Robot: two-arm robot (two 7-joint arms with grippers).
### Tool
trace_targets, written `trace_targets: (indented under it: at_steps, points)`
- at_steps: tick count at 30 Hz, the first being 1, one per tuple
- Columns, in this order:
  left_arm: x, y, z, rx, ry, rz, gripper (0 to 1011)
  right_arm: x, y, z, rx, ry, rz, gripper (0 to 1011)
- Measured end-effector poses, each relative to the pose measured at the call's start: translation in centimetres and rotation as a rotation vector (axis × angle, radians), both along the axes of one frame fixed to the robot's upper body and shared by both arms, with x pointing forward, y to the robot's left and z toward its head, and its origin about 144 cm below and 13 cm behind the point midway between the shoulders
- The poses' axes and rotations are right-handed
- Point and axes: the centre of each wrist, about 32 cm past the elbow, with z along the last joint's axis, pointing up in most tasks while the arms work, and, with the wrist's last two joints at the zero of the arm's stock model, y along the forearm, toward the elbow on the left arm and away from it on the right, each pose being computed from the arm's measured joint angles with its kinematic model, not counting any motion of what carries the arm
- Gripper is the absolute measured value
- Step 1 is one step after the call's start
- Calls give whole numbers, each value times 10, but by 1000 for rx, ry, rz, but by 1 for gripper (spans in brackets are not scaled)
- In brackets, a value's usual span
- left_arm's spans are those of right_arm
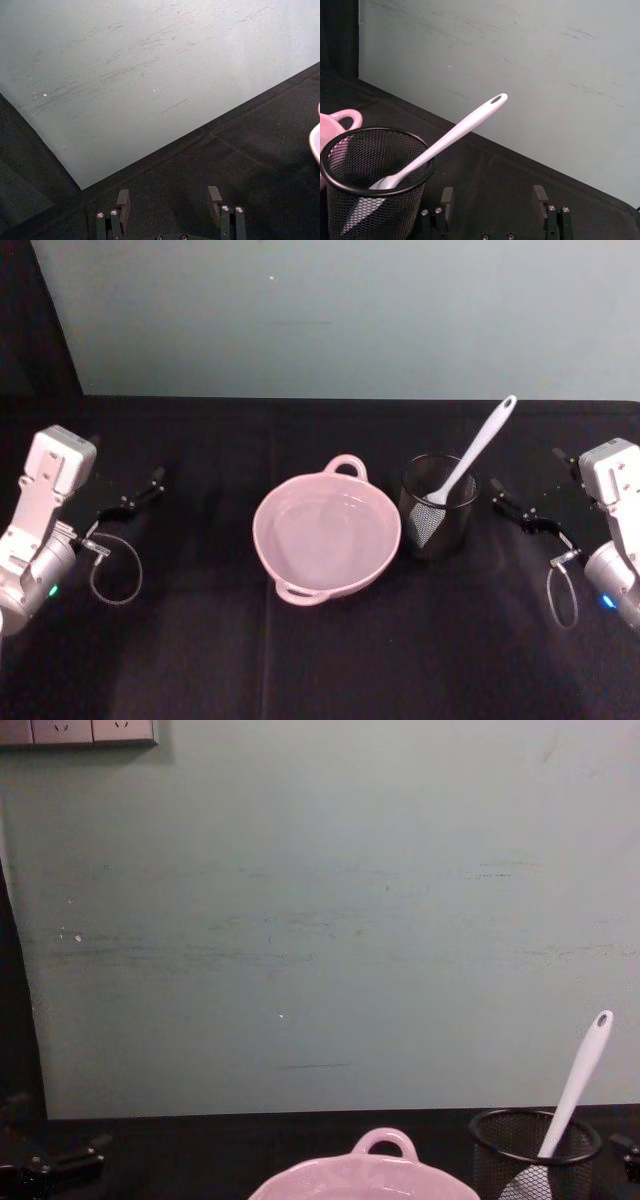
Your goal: Use the one hand to pick up the spoon and stir the clear water in the bowl.
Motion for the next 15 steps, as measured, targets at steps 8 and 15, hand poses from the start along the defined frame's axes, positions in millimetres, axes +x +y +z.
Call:
trace_targets:
  at_steps: [8, 15]
  points:
    - [0, 0, 0, 0, 0, 0, 1011, 0, 0, 0, 0, 0, 0, 1003]
    - [0, 0, 0, 0, 0, 0, 1011, 0, 0, 0, 0, 0, 0, 1003]
